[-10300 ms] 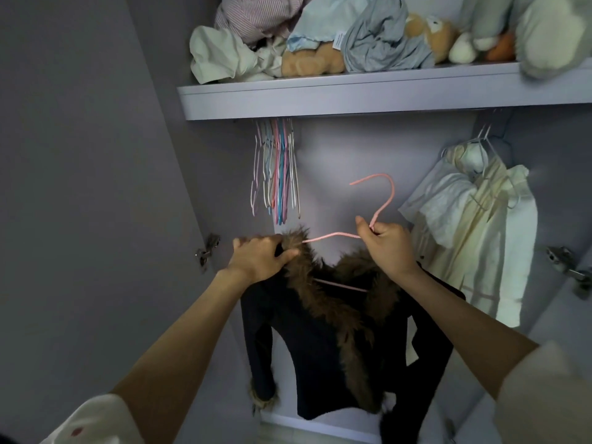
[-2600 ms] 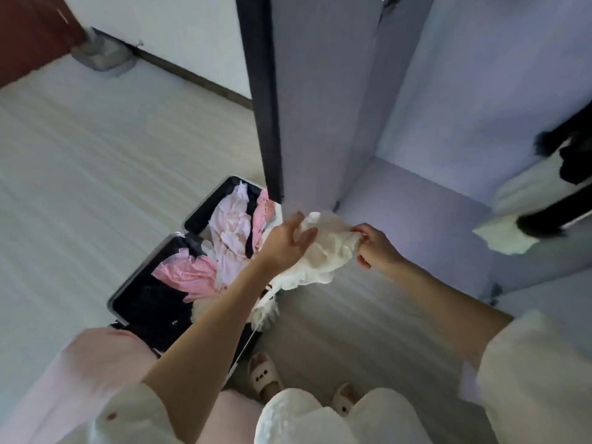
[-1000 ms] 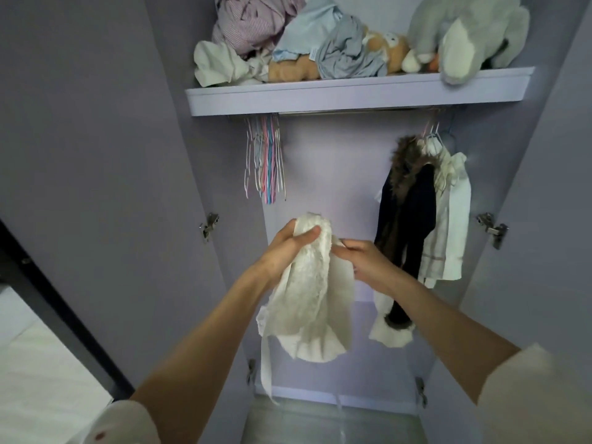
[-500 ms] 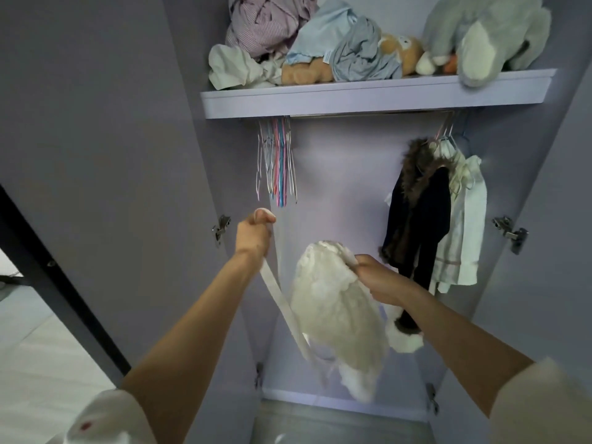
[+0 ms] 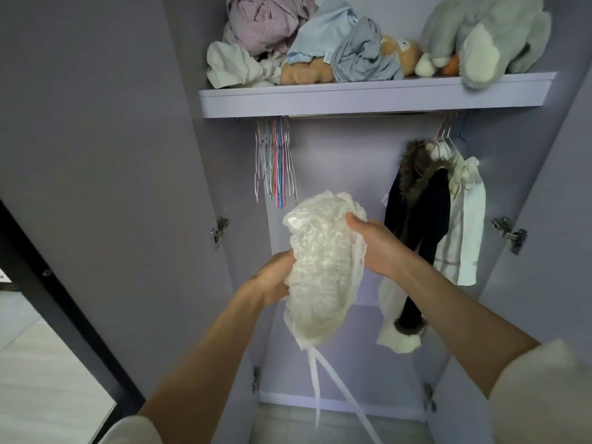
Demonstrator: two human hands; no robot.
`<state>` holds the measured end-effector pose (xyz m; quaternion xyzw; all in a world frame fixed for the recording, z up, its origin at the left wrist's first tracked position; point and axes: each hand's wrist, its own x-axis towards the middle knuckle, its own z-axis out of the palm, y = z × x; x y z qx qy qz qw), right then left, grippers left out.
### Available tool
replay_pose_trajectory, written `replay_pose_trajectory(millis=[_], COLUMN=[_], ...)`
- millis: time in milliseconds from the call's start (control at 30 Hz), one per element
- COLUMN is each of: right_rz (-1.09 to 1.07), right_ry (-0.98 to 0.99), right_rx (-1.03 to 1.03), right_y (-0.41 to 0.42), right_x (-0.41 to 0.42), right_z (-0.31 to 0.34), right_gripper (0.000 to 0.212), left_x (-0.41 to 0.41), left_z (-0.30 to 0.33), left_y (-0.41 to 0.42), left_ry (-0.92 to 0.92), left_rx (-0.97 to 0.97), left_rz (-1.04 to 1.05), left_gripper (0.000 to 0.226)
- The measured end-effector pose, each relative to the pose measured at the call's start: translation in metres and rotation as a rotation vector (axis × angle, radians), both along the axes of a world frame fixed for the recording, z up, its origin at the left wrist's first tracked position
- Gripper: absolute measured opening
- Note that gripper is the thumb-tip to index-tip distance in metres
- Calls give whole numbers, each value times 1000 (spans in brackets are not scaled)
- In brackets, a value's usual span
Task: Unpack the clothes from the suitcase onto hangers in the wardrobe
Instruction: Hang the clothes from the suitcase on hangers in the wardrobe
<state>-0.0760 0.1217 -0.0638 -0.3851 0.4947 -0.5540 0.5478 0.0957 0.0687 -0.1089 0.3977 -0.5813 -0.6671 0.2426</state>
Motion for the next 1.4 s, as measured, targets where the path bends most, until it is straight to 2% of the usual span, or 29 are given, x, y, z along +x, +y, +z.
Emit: replay_pose_trajectory(millis=[100, 233, 333, 400, 500, 533, 567, 633, 733, 933, 1000, 1100, 1233, 1300, 1400], right_rz=[-46, -320, -486, -513, -422, -388, -352, -210, 87, 256, 244, 97, -54, -35, 3], right_ry=[41, 210, 295, 334, 626, 663, 645, 524, 389, 213, 177, 186, 436, 502, 532], right_rx=[30, 113, 123, 149, 174, 152, 118, 20, 76, 155, 93, -56, -117, -68, 32], right_y=[-5, -17, -19, -23, -30, -31, -31, -30, -40, -75, -92, -119, -159, -179, -204], right_x=[1, -13, -19, -19, -11, -6, 0, 15, 31, 18, 11, 4, -12, -23, -34], right_z=[-6, -23, -24, -26, -39, -43, -43, -42, -43, -52, -52, -47, -43, -47, -60], right_gripper=[32, 51, 36, 40, 25, 30, 36, 34, 30, 33, 22, 15, 17, 18, 30], left_x=[4, 22, 41, 49, 52, 51, 48, 42, 32, 24, 20, 10, -7, -16, -22], left_z=[6, 11, 9, 4, 2, 2, 3, 5, 4, 7, 9, 1, -8, -8, -15], left_y=[-7, -23, -34, -38, -40, -41, -42, -44, -50, -71, -85, -103, -113, -127, -154], left_ry=[14, 152, 251, 287, 343, 335, 304, 228, 94, 138, 146, 163, 67, 33, 10], left_rx=[-34, 37, 107, 146, 228, 242, 238, 203, 144, 72, 54, 158, 273, 216, 75], left_rz=[168, 356, 399, 391, 342, 330, 320, 284, 194, 91, 89, 68, 21, 129, 399], left_gripper=[28, 36, 25, 30, 41, 44, 44, 42, 44, 49, 47, 54, 57, 53, 54])
